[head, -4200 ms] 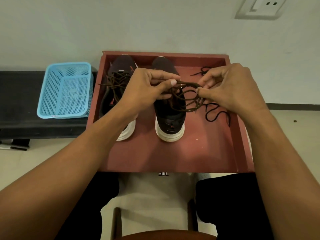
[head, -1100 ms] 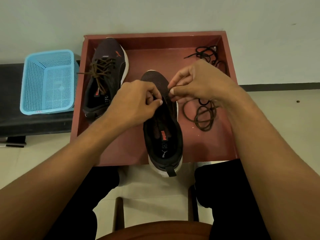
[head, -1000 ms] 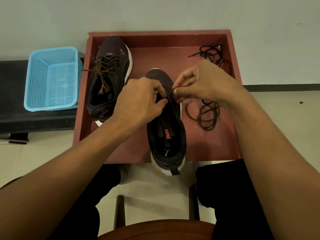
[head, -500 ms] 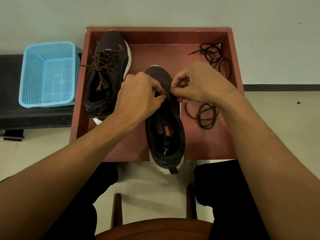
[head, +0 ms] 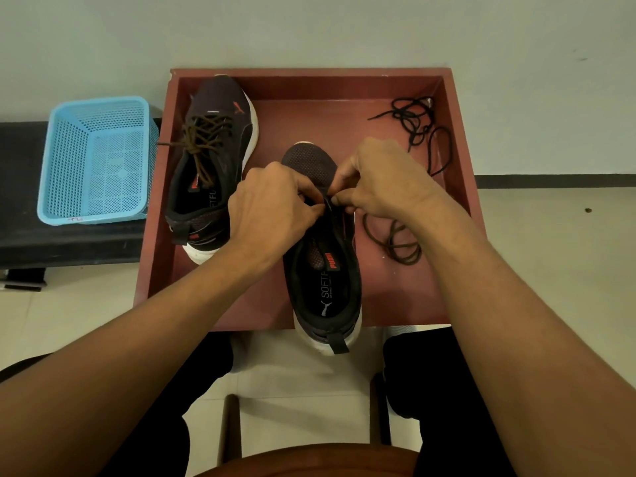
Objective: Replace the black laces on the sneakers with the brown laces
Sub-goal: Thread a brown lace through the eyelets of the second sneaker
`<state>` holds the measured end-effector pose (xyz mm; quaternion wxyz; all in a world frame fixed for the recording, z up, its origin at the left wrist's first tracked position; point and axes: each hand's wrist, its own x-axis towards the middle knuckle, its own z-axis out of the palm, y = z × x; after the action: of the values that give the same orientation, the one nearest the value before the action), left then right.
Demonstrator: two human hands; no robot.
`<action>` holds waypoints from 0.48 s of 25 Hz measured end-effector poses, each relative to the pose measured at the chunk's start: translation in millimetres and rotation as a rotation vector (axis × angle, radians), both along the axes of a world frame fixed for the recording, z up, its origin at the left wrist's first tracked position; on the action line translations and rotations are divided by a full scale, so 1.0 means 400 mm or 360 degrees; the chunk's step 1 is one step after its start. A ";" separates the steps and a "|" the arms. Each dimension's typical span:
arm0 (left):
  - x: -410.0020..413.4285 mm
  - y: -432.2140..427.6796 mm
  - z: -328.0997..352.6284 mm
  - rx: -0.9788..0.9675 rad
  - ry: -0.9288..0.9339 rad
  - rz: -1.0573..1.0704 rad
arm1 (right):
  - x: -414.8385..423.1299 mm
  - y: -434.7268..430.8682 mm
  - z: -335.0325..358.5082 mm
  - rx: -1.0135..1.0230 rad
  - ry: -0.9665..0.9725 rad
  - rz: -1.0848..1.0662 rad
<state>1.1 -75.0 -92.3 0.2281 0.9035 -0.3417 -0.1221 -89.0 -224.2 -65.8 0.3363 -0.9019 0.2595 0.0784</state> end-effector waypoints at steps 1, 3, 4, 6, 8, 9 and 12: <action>0.001 -0.004 0.002 0.0028 -0.0002 -0.0019 | -0.001 -0.002 0.002 0.0001 0.0025 0.0027; 0.011 -0.010 0.009 0.0074 -0.0002 -0.0108 | -0.004 -0.003 0.009 0.0005 0.0039 0.0077; 0.019 -0.011 0.014 0.0078 0.0011 -0.0167 | -0.005 -0.005 0.012 0.0004 0.0039 0.0097; 0.039 -0.010 0.028 0.0053 0.0079 -0.0278 | -0.006 -0.012 0.016 0.0023 0.0097 0.0128; 0.056 -0.006 0.038 0.0012 0.0195 -0.0373 | -0.008 -0.022 0.022 0.0071 0.0170 0.0148; 0.060 -0.004 0.040 -0.0001 0.0257 -0.0392 | -0.012 -0.028 0.023 0.0103 0.0180 0.0162; 0.058 -0.008 0.039 0.0000 0.0329 -0.0385 | -0.032 -0.041 0.036 0.0256 0.0169 0.0130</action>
<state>24.3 -78.3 -76.9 0.2456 0.8384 -0.4228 -0.2410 -101.8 -240.5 -51.6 0.3900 -0.8763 0.2328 0.1604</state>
